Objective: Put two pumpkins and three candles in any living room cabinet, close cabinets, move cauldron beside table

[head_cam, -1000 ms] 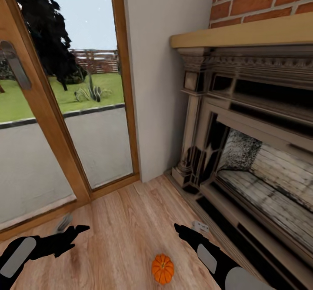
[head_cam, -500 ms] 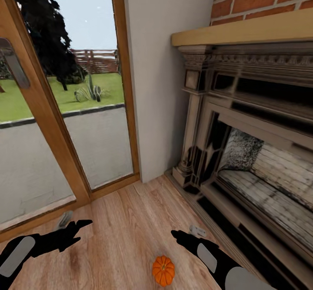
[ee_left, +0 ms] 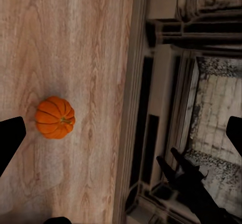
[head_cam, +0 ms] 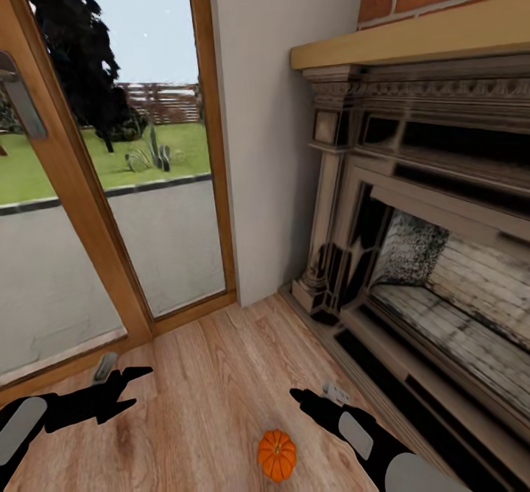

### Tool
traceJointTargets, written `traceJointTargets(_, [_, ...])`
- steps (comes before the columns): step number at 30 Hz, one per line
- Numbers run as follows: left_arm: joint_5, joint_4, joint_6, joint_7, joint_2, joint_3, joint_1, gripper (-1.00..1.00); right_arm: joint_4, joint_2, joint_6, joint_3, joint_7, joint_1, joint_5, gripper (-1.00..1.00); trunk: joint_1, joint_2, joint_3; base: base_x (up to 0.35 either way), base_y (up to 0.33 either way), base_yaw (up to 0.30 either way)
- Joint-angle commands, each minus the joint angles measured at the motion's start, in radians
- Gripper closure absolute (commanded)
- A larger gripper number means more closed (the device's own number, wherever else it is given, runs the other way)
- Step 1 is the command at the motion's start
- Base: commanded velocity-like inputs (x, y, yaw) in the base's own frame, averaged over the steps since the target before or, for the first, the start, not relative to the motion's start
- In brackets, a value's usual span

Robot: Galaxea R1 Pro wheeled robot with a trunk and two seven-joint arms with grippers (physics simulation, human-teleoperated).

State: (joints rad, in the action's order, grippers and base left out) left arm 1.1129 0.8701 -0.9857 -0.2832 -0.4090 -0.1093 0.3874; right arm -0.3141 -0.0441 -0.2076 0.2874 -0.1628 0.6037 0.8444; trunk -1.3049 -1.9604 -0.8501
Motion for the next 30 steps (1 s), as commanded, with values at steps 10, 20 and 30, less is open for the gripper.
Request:
traceJointTargets(10, [0.050, 0.002, -0.013, -0.067, -0.001, 0.005, -0.004, -1.00, -0.004, 0.011, -0.065, 0.000, -0.001, 0.001, 0.019, -1.00, -0.038, -0.071, -0.032, 0.000, 0.000, 0.000])
traceJointTargets(20, [0.056, 0.002, -0.014, -0.227, -0.002, 0.012, -0.011, -1.00, -0.009, 0.013, -0.072, 0.001, -0.003, 0.001, 0.103, -1.00, -0.077, -0.141, -0.064, 0.000, 0.000, 0.000])
traceJointTargets(30, [0.056, 0.001, -0.014, -0.262, -0.002, 0.014, -0.012, -1.00, -0.011, 0.018, -0.068, 0.000, -0.010, 0.001, 0.108, -1.00, -0.115, -0.211, -0.095, 0.000, 0.000, 0.000])
